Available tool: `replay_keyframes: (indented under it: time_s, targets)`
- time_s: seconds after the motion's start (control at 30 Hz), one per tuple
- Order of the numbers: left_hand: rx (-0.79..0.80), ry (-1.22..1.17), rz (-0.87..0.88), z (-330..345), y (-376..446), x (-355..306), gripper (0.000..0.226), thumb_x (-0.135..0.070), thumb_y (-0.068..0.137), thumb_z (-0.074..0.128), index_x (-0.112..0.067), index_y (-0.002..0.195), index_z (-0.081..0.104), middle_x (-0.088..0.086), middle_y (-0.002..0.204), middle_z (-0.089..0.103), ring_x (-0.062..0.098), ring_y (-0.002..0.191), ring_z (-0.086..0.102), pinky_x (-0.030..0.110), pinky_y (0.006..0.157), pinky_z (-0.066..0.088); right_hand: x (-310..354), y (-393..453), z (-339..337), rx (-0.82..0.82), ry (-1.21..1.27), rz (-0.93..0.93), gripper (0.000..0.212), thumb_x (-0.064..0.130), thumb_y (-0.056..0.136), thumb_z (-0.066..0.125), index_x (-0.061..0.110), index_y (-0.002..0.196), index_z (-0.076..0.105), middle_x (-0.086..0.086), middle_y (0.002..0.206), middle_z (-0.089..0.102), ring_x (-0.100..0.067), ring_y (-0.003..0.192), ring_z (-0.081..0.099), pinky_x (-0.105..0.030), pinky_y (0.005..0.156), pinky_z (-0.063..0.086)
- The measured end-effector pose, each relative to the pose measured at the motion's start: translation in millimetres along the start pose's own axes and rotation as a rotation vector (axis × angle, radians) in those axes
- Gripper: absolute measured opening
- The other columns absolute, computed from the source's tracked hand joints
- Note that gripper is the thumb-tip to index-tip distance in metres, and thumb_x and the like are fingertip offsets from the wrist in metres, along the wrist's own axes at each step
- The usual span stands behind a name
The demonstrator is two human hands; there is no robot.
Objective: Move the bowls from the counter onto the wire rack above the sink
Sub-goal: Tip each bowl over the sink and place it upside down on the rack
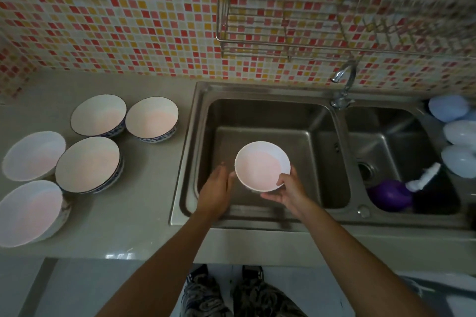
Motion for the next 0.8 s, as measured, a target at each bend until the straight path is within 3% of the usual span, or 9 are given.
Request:
replay_keyframes:
  time_s: [0.1, 0.17, 0.33, 0.8]
  targets:
    - [0.162, 0.308, 0.074, 41.8, -12.6, 23.8, 0.083, -0.064, 0.086, 0.000, -0.013, 0.145, 0.028, 0.012, 0.155, 0.024, 0.025, 0.145, 0.014, 0.037, 0.117, 0.005, 0.0, 5.3, -19.5, -0.060, -0.032, -0.015, 0.059, -0.004, 0.081, 0.043, 0.034, 0.126, 0.040, -0.010, 0.134, 0.040, -0.042, 0.115, 0.047, -0.045, 0.059, 0.058]
    - [0.195, 0.380, 0.069, 55.3, -21.4, 38.8, 0.093, -0.068, 0.080, -0.011, -0.012, 0.148, 0.021, 0.010, 0.158, 0.013, 0.023, 0.146, 0.002, 0.036, 0.116, -0.005, 1.0, 7.5, -32.3, -0.111, -0.056, -0.029, 0.064, -0.003, 0.081, 0.047, 0.035, 0.132, 0.038, -0.007, 0.135, 0.038, -0.041, 0.114, 0.047, -0.046, 0.061, 0.059]
    - [0.112, 0.378, 0.036, 53.0, -21.3, 49.5, 0.082, -0.062, 0.088, 0.008, -0.008, 0.148, 0.018, 0.009, 0.157, 0.013, 0.021, 0.146, 0.001, 0.038, 0.119, -0.001, 11.4, 14.2, -55.2, -0.174, -0.044, -0.063, 0.072, -0.004, 0.080, 0.052, 0.032, 0.140, 0.036, -0.003, 0.138, 0.035, -0.041, 0.118, 0.044, -0.048, 0.064, 0.060]
    - [0.131, 0.387, 0.022, 56.9, -21.8, 52.6, 0.078, -0.060, 0.088, 0.008, -0.012, 0.150, 0.005, 0.008, 0.159, 0.003, 0.017, 0.145, -0.008, 0.034, 0.118, -0.006, 37.0, 28.8, -66.4, -0.270, -0.325, -0.229, 0.087, -0.008, 0.076, 0.069, 0.031, 0.146, 0.033, -0.005, 0.144, 0.040, -0.031, 0.121, 0.044, -0.036, 0.058, 0.057]
Point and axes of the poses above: each hand's wrist, its own y-axis towards the middle knuckle, its own z-axis out of the palm, x = y × z, the point moved 10 cm from there along y, towards the middle knuckle
